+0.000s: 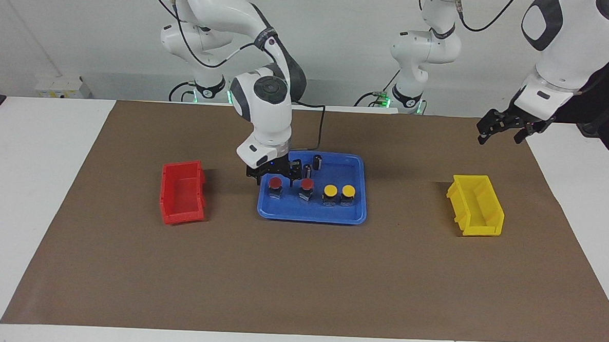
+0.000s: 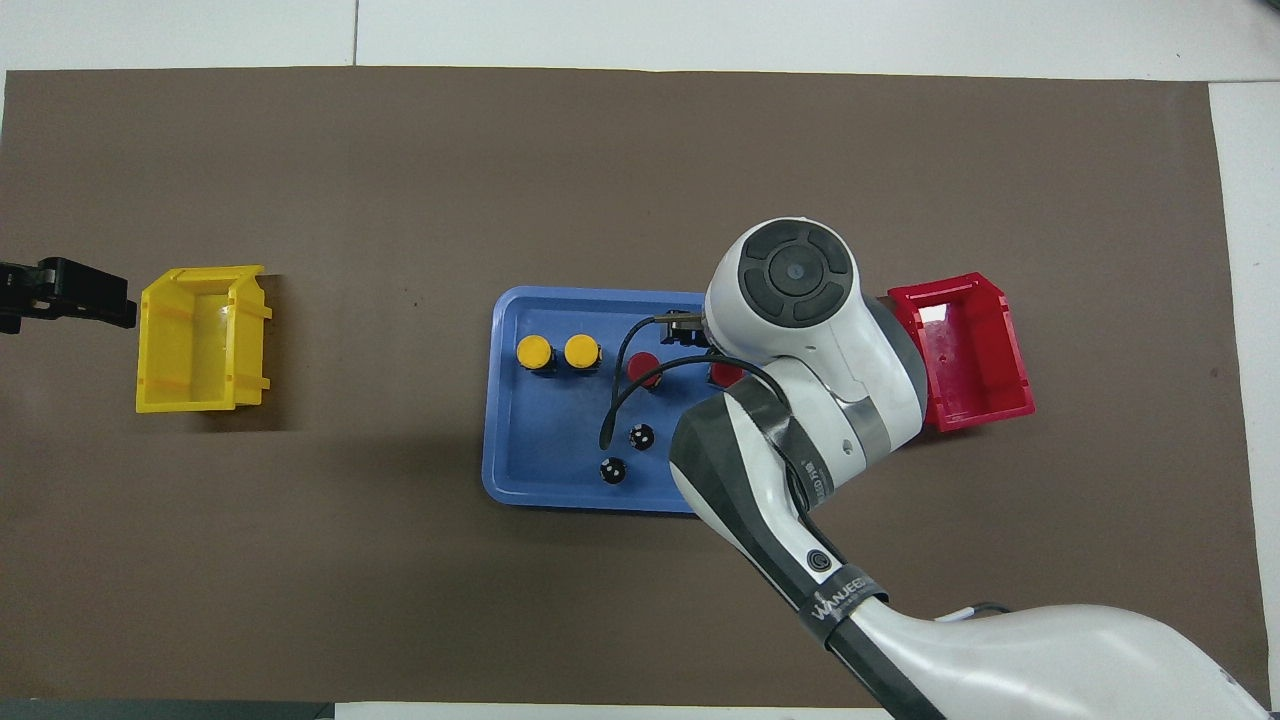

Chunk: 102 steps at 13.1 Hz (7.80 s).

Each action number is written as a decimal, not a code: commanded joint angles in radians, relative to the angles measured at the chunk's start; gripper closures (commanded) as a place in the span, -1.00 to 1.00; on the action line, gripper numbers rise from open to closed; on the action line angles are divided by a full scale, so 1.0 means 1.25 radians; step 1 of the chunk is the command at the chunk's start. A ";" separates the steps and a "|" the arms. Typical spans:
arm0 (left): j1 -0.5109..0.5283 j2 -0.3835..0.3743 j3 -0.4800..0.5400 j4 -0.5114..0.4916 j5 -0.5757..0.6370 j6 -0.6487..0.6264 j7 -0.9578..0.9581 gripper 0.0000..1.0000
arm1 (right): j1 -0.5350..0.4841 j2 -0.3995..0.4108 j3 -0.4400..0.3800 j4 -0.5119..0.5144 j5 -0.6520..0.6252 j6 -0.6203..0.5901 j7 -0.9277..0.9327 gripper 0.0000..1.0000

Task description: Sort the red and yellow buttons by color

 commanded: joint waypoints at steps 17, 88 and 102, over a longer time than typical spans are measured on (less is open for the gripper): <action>-0.213 -0.010 -0.013 -0.184 -0.011 0.270 -0.399 -0.71 | -0.164 -0.152 -0.006 0.023 0.003 -0.202 -0.258 0.46; -0.125 0.097 -0.012 -0.201 0.020 0.306 -0.251 -1.00 | -0.097 -0.090 0.005 0.091 -0.027 -0.180 -0.182 0.49; -0.473 0.296 -0.016 -0.120 -0.054 0.509 -0.576 -0.90 | -0.358 -0.178 0.004 -0.198 0.052 0.095 -0.613 0.48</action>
